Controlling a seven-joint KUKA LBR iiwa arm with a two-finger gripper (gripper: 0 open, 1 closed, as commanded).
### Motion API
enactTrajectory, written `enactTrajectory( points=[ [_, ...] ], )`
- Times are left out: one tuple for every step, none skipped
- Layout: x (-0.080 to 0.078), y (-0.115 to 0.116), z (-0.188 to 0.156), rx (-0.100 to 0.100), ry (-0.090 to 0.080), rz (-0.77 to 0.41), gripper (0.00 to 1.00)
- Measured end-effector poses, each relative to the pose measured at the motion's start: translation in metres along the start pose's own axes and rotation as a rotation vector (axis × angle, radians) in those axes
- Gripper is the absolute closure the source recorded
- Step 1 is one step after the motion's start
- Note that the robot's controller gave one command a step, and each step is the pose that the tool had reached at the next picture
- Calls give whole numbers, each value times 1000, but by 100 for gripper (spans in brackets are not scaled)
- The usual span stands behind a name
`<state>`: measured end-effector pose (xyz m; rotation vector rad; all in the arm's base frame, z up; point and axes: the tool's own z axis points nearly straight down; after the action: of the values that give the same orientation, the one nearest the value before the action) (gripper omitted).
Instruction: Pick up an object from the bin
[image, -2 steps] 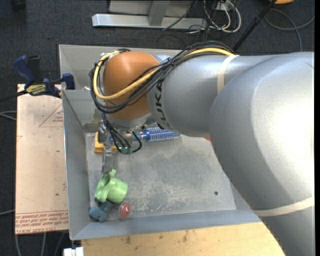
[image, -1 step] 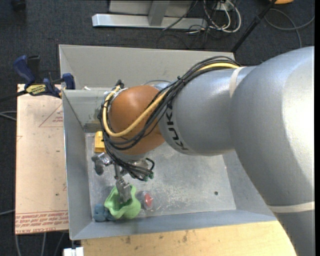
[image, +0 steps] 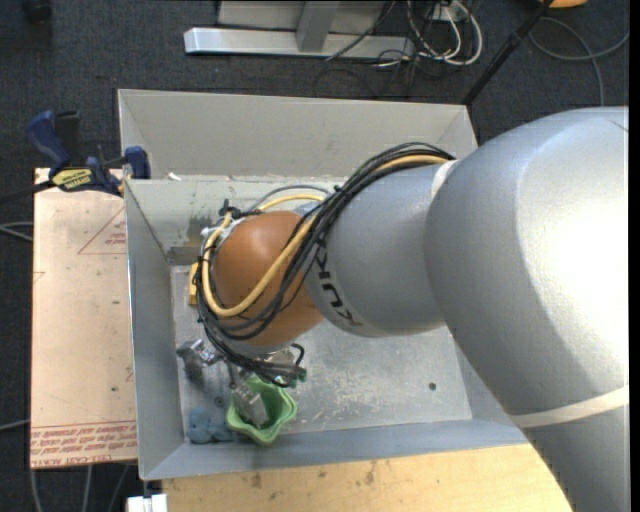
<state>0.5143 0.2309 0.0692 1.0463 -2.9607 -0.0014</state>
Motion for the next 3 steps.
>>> enactTrajectory(
  points=[
    [-1, 6, -90, 3, -12, 10, 0],
    [23, -8, -39, 0, 2, -116, 0],
    [38, -11, -5, 10, -24, -225, 0]
  ],
)
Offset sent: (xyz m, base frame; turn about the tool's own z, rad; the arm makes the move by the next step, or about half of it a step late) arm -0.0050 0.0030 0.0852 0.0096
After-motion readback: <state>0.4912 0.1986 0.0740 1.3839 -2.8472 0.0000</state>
